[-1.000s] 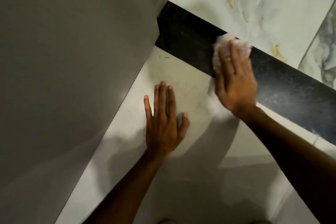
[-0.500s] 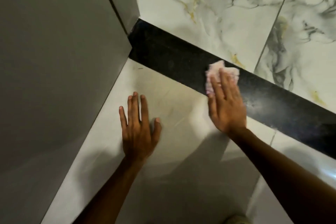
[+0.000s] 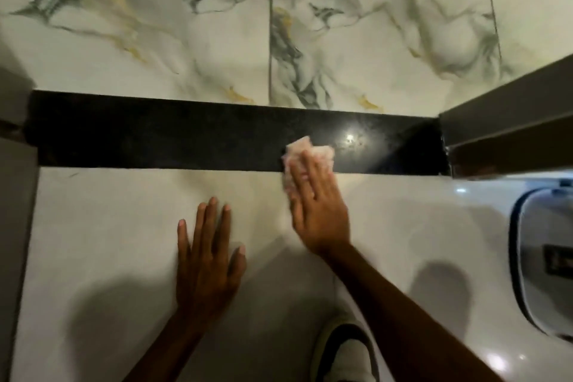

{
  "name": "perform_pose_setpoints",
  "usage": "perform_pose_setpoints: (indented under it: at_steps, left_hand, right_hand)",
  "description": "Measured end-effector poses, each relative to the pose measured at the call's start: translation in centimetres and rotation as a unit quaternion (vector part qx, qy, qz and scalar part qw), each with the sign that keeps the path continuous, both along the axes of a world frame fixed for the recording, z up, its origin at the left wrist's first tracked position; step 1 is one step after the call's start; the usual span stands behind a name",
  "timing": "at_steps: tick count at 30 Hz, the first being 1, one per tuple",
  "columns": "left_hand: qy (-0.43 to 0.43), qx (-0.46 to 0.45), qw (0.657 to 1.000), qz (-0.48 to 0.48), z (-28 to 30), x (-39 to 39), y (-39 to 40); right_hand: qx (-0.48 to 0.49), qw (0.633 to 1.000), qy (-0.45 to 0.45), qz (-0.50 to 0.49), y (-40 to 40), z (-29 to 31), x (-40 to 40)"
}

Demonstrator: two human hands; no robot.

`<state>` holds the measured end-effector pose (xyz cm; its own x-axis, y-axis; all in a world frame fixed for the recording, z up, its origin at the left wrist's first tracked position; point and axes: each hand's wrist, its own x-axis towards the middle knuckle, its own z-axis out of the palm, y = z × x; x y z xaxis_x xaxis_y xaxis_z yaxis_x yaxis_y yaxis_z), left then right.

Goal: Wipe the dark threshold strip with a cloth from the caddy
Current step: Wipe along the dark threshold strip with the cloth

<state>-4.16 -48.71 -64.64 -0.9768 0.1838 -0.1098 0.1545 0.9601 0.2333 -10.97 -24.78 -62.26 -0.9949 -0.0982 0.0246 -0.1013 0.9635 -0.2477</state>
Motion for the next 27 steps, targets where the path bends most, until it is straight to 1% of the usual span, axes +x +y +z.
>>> perform_pose_setpoints:
  at_steps: [3, 5, 7, 8, 11, 13, 14, 16, 18, 19, 21, 23, 25, 27]
  left_hand:
    - [0.010, 0.003, 1.000, -0.026, -0.7, -0.8, 2.6]
    - [0.033, -0.008, 0.998, -0.049, -1.1, -1.3, 3.7]
    - [0.043, -0.026, 0.996, -0.073, -1.5, -2.1, 4.8]
    - [0.036, -0.031, 0.995, -0.084, -1.5, -2.4, 5.4]
    - [0.016, -0.027, 0.994, -0.107, -1.0, -3.5, 7.0]
    - [0.003, -0.015, 0.992, -0.129, -0.5, -4.4, 8.1]
    - [-0.001, -0.005, 0.990, -0.138, -0.3, -4.7, 8.6]
    - [-0.009, 0.014, 0.988, -0.150, -0.1, -5.5, 9.7]
    - [-0.007, 0.018, 0.987, -0.157, -0.4, -6.1, 10.8]
    - [-0.002, 0.021, 0.986, -0.164, -0.8, -6.2, 11.2]
    - [0.019, 0.025, 0.983, -0.181, -1.4, -6.5, 11.2]
    - [0.028, 0.023, 0.980, -0.194, -2.0, -6.6, 11.0]
    - [0.022, 0.020, 0.982, -0.185, -1.9, -6.6, 11.0]
    - [0.014, 0.011, 0.985, -0.169, -1.4, -6.5, 11.5]
  right_hand:
    - [0.025, 0.987, 0.045, -0.151, 3.0, -0.8, -4.3]
    - [0.023, 0.981, 0.034, -0.191, 2.5, -1.2, -7.7]
    - [0.002, 0.985, 0.037, -0.171, 1.9, -1.8, -8.8]
    - [-0.014, 0.989, 0.042, -0.141, 1.9, -1.9, -8.0]
    - [-0.028, 0.998, 0.045, -0.038, 3.0, -1.4, -2.7]
    - [0.001, 1.000, 0.024, -0.018, 5.7, -1.2, 0.8]
    - [0.011, 0.999, 0.018, -0.032, 7.3, -1.3, 1.8]
    - [0.005, 0.992, -0.002, -0.128, 10.7, -1.3, 1.5]
    - [-0.003, 0.973, 0.022, -0.229, 13.8, -1.3, -1.1]
    - [0.004, 0.966, 0.036, -0.255, 15.3, -1.4, -2.7]
    - [0.008, 0.963, 0.034, -0.266, 17.8, -1.5, -5.8]
    - [-0.002, 0.961, 0.025, -0.277, 18.8, -1.4, -7.0]
    - [-0.003, 0.957, 0.031, -0.290, 18.4, -1.3, -5.7]
    - [-0.006, 0.947, 0.040, -0.319, 17.3, -0.8, -2.5]
